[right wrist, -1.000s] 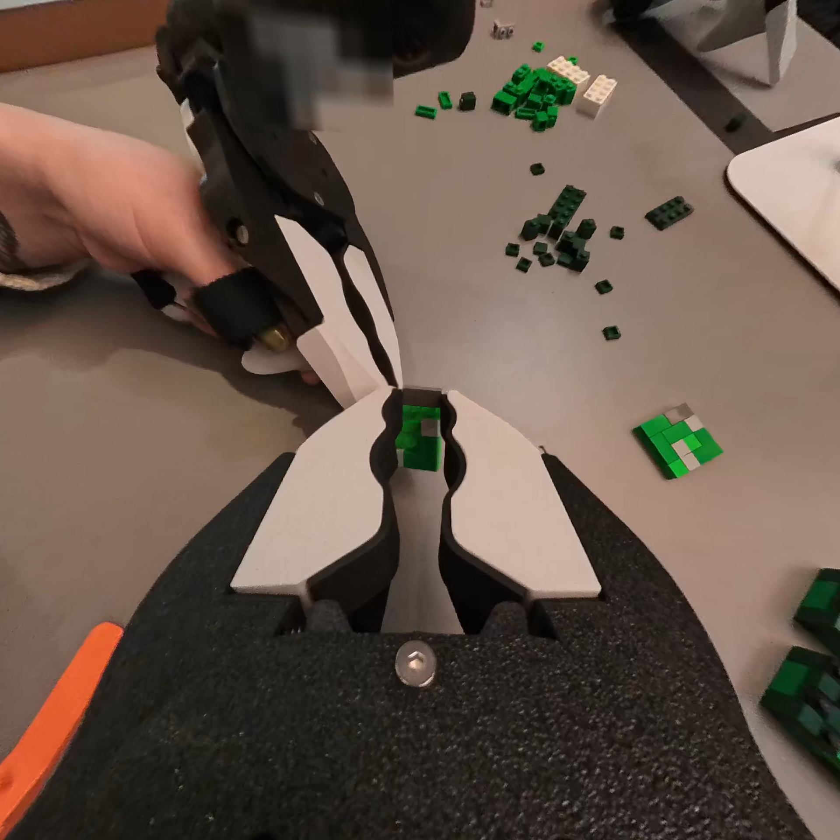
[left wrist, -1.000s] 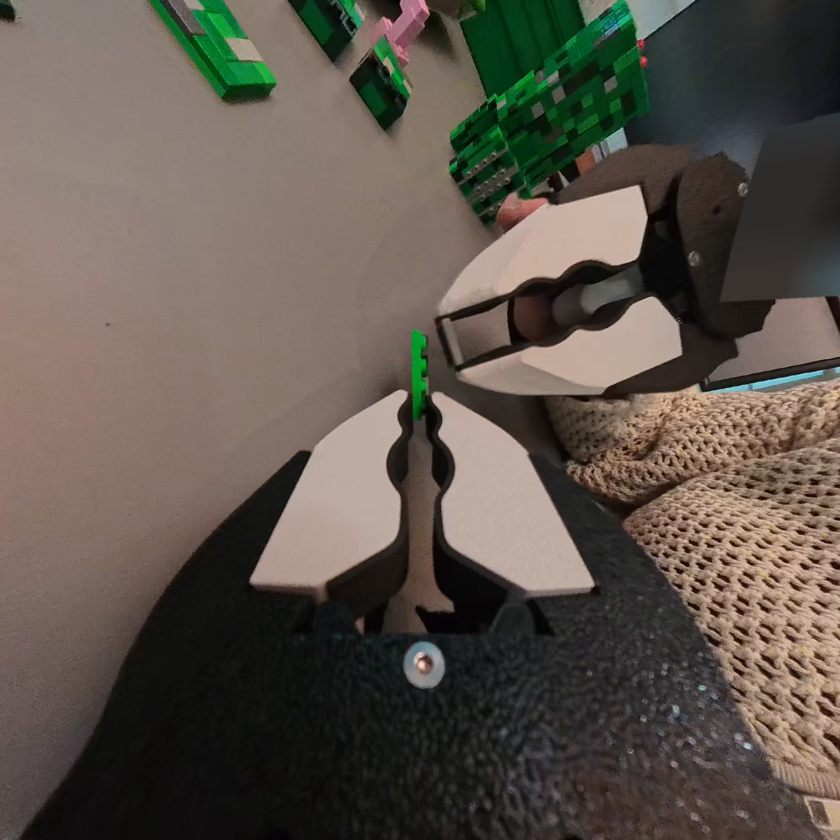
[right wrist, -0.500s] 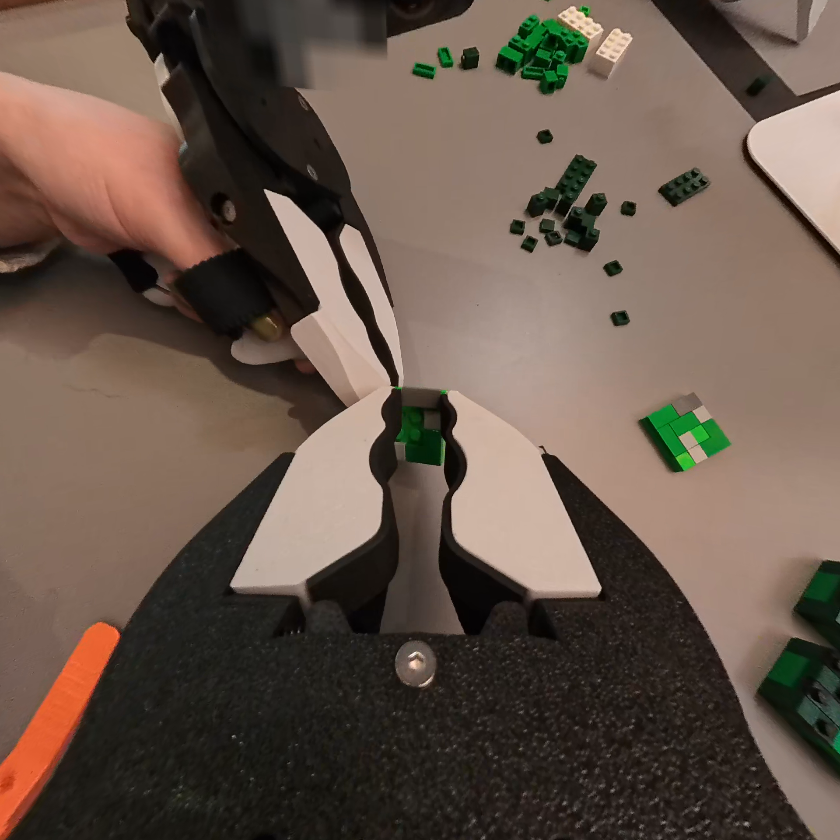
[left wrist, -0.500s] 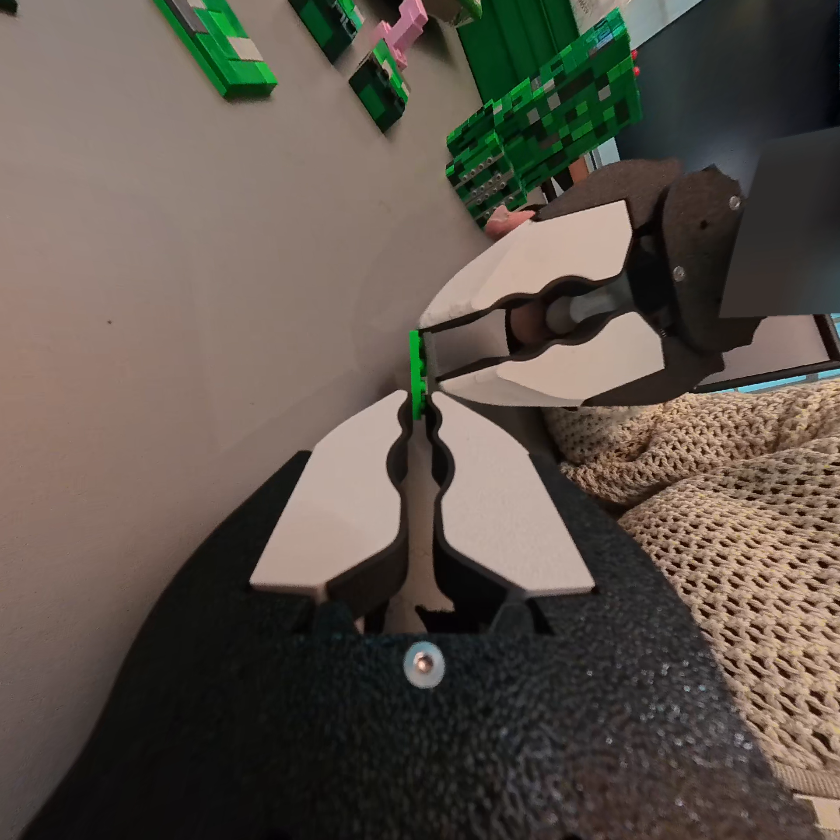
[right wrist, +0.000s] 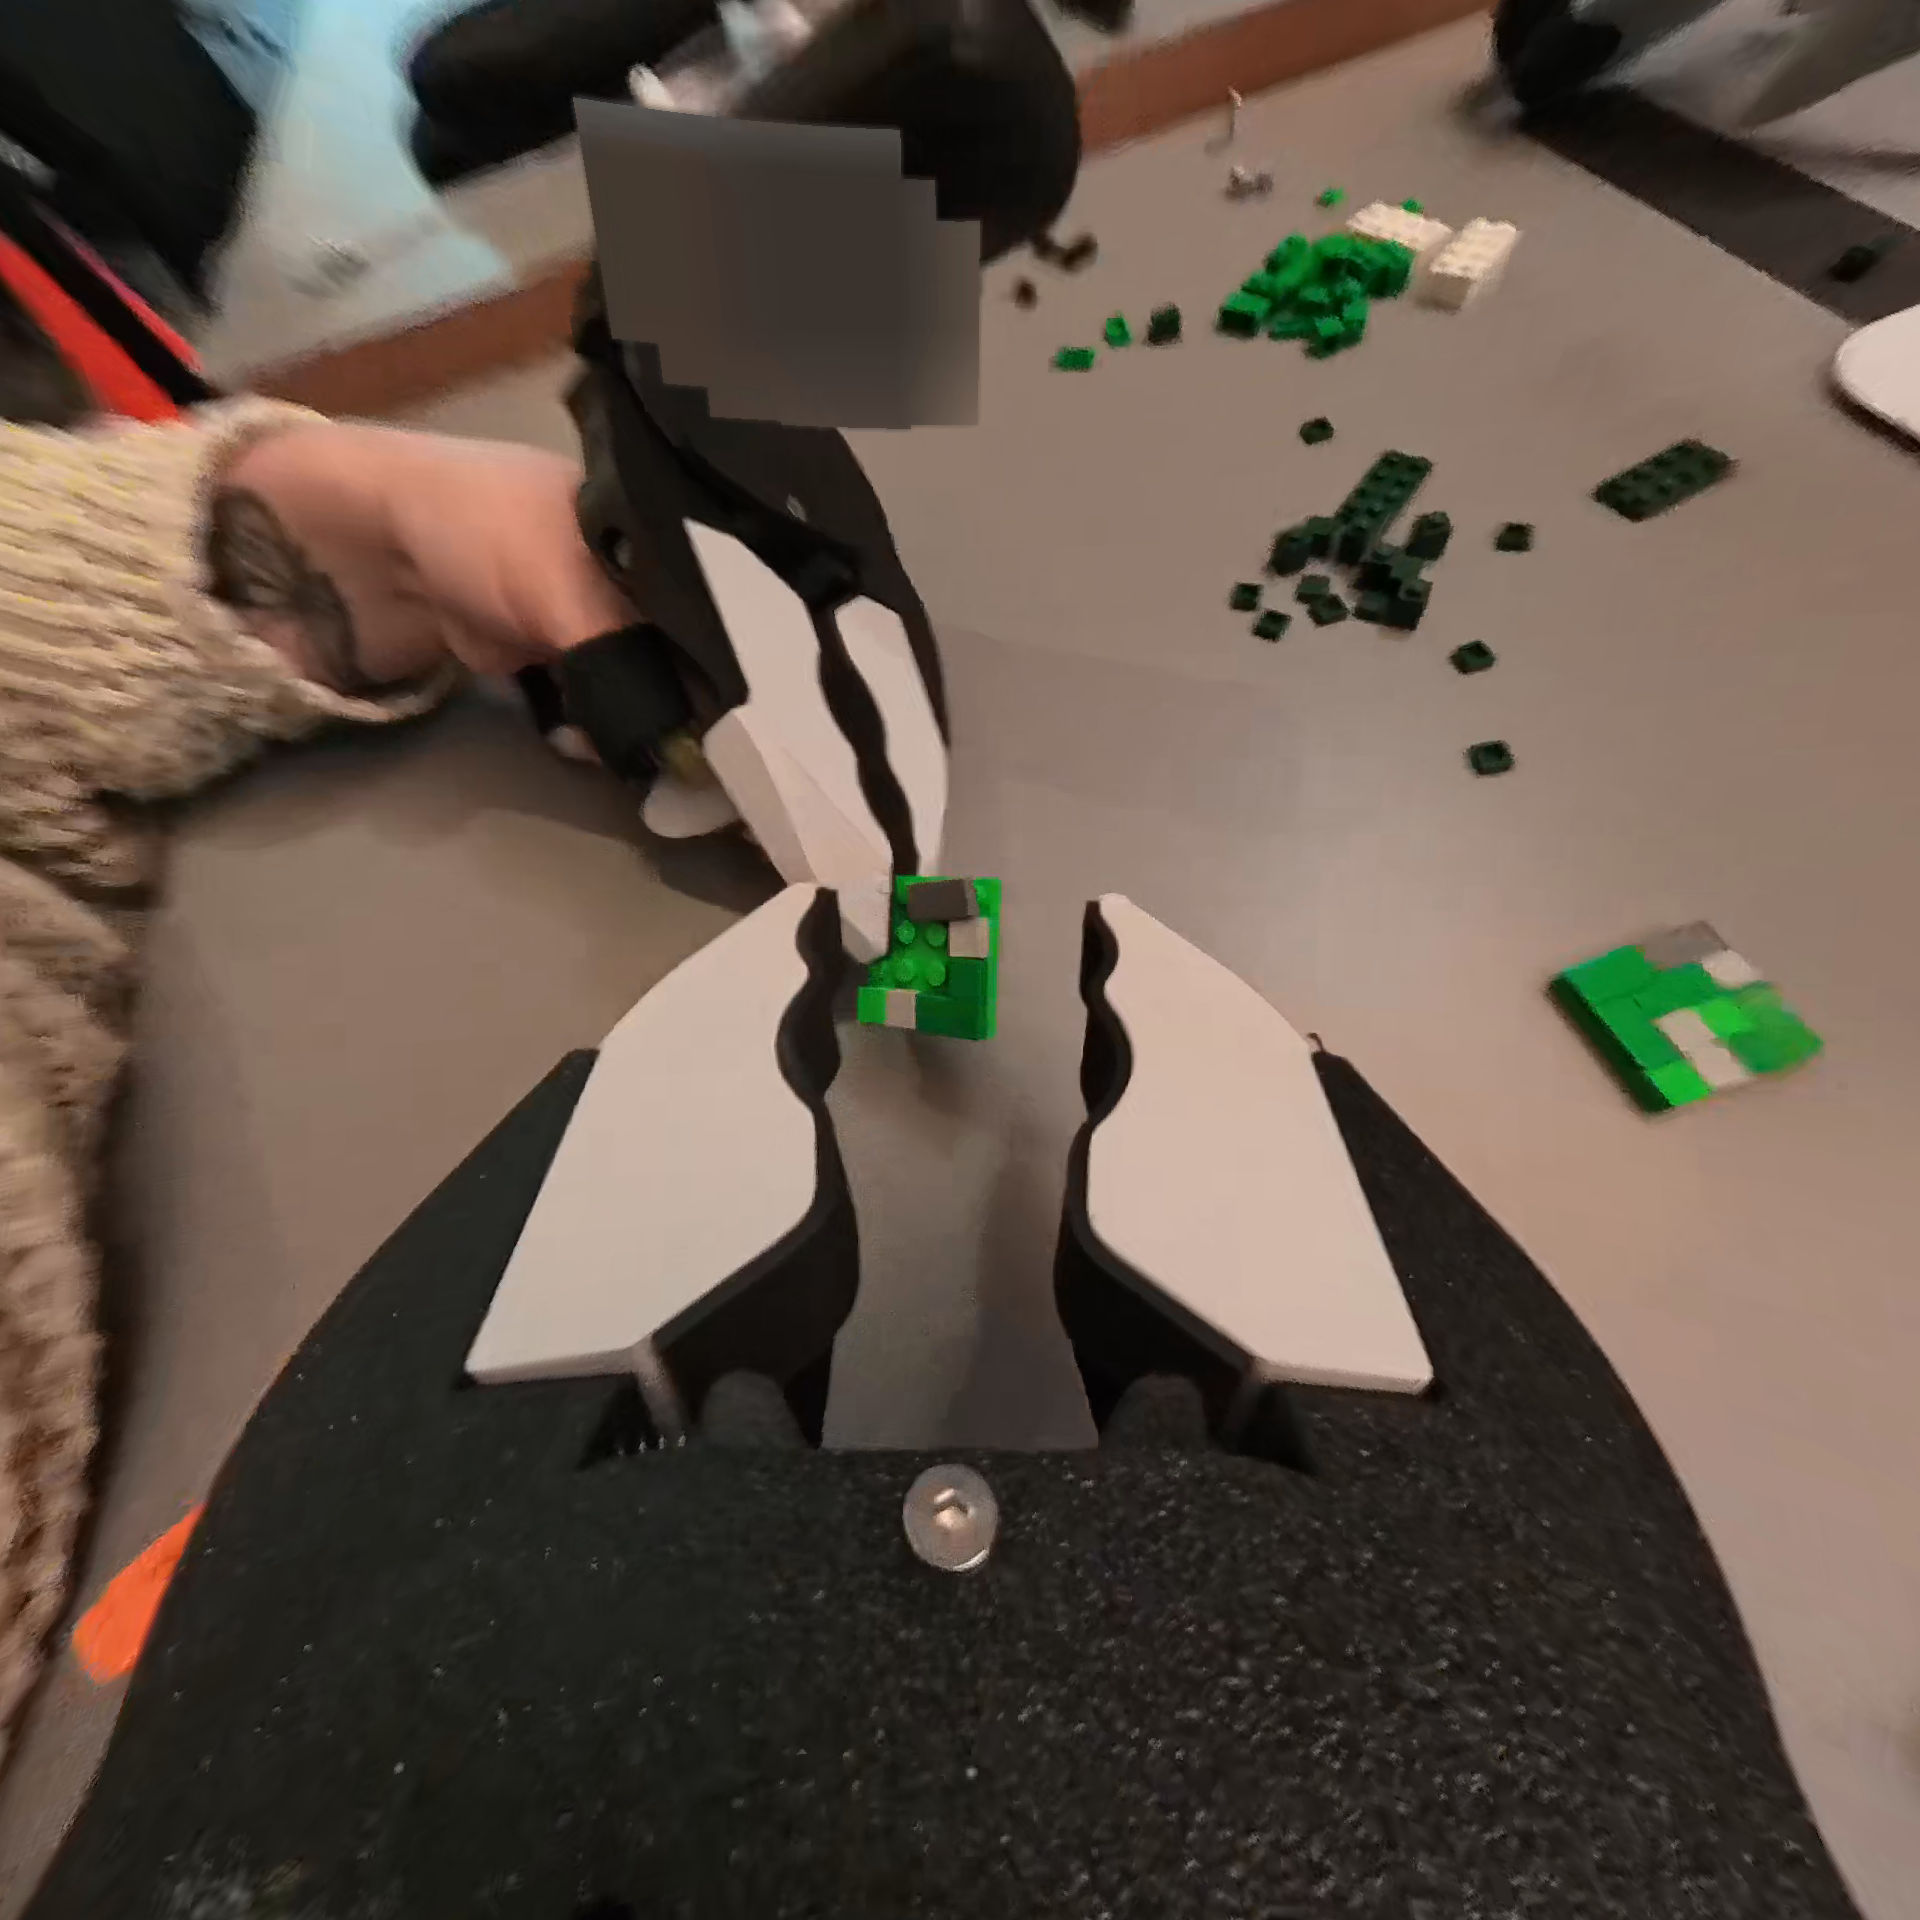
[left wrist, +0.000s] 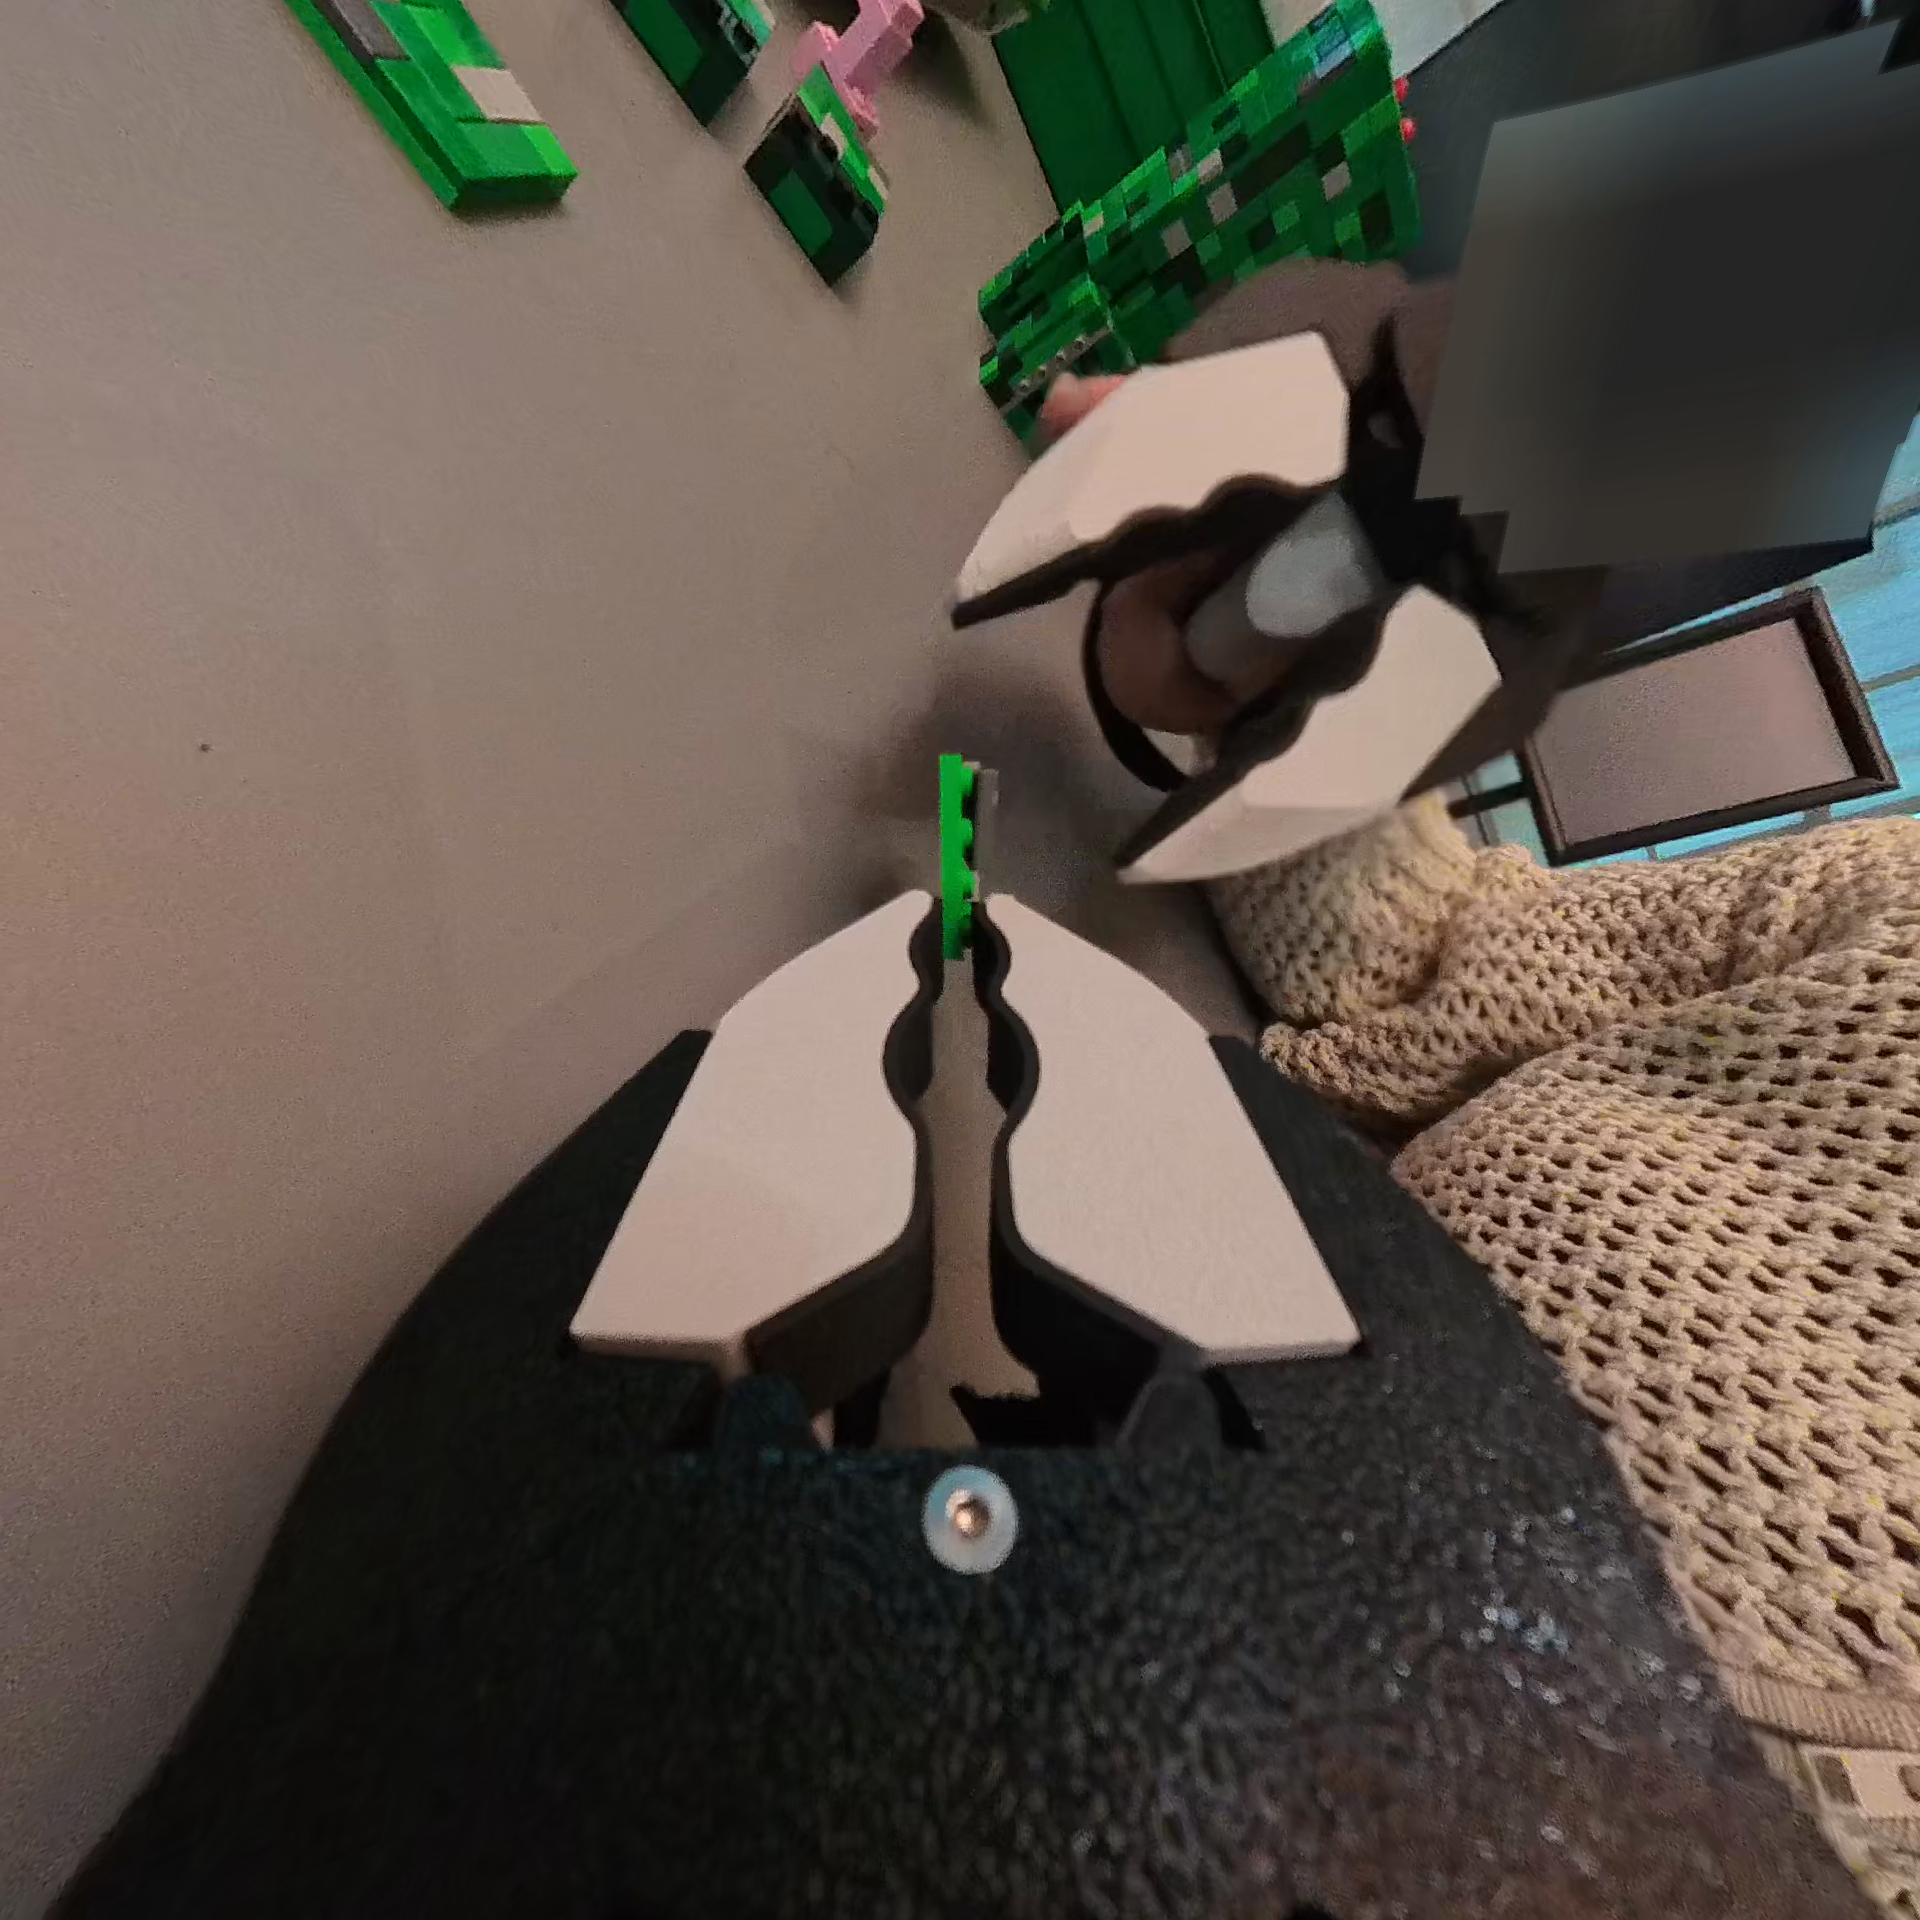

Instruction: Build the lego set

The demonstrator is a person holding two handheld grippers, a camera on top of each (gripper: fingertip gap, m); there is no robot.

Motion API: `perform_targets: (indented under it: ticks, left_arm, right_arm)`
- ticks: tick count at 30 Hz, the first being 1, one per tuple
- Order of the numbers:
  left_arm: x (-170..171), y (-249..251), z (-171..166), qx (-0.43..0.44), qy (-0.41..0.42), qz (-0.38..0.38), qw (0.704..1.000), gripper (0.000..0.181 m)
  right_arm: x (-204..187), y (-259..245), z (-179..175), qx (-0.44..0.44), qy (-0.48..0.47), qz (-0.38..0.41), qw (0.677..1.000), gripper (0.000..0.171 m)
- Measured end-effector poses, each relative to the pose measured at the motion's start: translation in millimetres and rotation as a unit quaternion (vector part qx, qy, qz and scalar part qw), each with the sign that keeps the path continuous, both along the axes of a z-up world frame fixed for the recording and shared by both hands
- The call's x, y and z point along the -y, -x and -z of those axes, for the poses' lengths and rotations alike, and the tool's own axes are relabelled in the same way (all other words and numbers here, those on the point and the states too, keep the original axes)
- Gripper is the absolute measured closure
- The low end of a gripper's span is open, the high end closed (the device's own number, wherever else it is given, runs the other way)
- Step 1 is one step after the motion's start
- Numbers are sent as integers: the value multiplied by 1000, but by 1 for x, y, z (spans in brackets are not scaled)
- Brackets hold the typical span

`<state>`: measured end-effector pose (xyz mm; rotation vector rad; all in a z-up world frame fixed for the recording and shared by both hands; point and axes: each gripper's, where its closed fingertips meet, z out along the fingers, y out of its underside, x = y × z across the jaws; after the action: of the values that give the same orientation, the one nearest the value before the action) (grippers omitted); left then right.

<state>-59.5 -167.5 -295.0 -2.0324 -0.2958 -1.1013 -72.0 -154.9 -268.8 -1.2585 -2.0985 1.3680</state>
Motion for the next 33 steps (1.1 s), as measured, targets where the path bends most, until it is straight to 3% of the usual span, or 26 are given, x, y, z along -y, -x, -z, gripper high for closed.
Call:
perform_targets:
  ticks: [5, 13, 26, 33]
  left_arm:
    - [4, -7, -1, -4, -11, 32, 999, 177]
    - [6, -14, 1, -25, -11, 55, 998, 177]
    - [7, -19, -1, -26, -23, 73, 997, 177]
    - [2, -23, -20, -89, -126, 82, 985, 177]
  right_arm:
    - [0, -8, 4, 48, 165, -55, 984, 132]
    - [21, -12, 16, 100, 132, -120, 979, 143]
    - [21, -14, 13, 97, 156, -128, 975, 159]
    - [19, -19, -11, 16, 199, -131, 971, 162]
